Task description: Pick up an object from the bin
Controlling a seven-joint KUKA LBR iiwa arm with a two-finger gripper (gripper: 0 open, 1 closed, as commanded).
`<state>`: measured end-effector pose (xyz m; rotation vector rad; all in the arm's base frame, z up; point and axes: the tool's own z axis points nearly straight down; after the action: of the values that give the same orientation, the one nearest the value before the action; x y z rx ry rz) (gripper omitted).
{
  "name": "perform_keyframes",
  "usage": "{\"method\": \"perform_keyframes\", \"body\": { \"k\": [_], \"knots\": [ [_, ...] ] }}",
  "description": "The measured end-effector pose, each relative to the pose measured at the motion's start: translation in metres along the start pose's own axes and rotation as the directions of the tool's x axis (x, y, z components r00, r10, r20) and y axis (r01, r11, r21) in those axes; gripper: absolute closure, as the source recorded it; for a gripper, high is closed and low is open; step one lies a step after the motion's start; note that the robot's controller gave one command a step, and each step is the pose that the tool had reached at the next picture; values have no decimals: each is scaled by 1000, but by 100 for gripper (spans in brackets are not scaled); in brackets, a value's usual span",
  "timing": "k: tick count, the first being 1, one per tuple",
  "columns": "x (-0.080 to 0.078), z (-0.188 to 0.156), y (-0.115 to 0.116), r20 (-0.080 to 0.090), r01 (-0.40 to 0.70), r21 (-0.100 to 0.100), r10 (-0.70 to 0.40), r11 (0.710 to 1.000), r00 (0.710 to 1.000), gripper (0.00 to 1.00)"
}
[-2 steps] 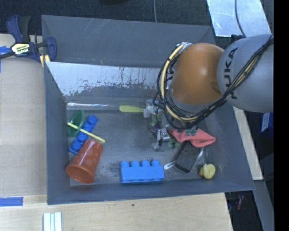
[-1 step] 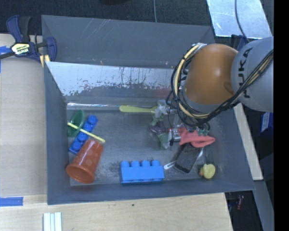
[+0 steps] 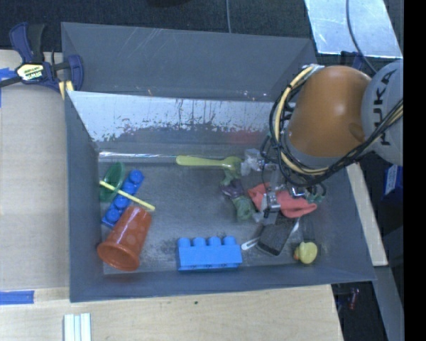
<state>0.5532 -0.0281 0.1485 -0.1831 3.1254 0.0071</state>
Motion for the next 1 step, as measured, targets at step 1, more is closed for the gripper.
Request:
{"method": "perform_keyframes", "body": {
  "k": [1],
  "knots": [
    [0, -10, -3, 6, -10, 1, 10, 1000, 1000, 0]
  ]
}}
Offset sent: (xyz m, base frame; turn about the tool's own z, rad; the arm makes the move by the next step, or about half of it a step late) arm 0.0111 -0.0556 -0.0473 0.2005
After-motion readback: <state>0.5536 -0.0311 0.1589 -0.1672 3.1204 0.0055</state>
